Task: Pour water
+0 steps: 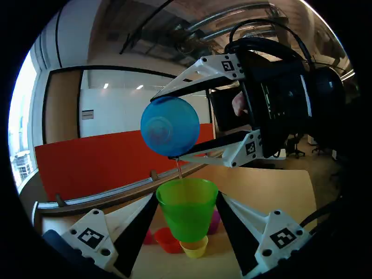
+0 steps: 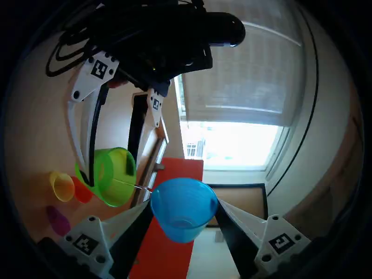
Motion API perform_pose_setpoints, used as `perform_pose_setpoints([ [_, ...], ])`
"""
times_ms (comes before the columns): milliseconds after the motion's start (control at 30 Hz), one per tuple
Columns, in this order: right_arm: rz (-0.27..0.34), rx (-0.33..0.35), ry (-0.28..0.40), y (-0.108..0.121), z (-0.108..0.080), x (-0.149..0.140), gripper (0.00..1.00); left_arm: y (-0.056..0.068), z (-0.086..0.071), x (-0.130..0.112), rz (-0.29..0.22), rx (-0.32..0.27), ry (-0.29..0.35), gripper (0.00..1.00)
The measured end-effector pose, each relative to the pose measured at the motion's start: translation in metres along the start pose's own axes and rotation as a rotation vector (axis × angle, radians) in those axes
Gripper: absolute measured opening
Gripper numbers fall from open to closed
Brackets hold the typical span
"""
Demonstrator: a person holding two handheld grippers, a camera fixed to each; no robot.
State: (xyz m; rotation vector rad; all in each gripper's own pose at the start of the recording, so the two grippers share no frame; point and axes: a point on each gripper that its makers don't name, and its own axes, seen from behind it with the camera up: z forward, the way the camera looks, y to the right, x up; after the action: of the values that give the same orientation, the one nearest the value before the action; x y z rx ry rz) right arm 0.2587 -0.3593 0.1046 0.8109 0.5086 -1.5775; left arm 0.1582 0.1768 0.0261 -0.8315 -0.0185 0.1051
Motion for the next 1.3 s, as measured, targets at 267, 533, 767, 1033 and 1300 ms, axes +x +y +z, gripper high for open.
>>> perform_pose_setpoints([
  [267, -0.015, 0.006, -0.001, -0.005, 0.001, 0.002, 0.91, 0.000, 0.002, -0.001, -0.001, -0.001, 0.000, 0.88],
  [533, -0.014, 0.008, 0.000, -0.002, 0.000, 0.005, 0.91, 0.000, 0.001, -0.001, -0.001, -0.001, 0.001, 0.88],
  [767, -0.018, -0.006, 0.002, 0.003, 0.000, 0.006, 0.91, 0.000, -0.001, 0.001, 0.000, -0.001, 0.001, 0.88],
  [1033, -0.025, 0.004, 0.003, 0.001, -0.001, 0.006, 0.91, -0.001, -0.003, 0.002, 0.000, 0.002, 0.004, 0.88],
  [1300, -0.014, -0.004, 0.005, 0.003, -0.002, 0.007, 0.91, -0.002, -0.004, 0.002, 0.001, 0.003, 0.004, 0.88],
])
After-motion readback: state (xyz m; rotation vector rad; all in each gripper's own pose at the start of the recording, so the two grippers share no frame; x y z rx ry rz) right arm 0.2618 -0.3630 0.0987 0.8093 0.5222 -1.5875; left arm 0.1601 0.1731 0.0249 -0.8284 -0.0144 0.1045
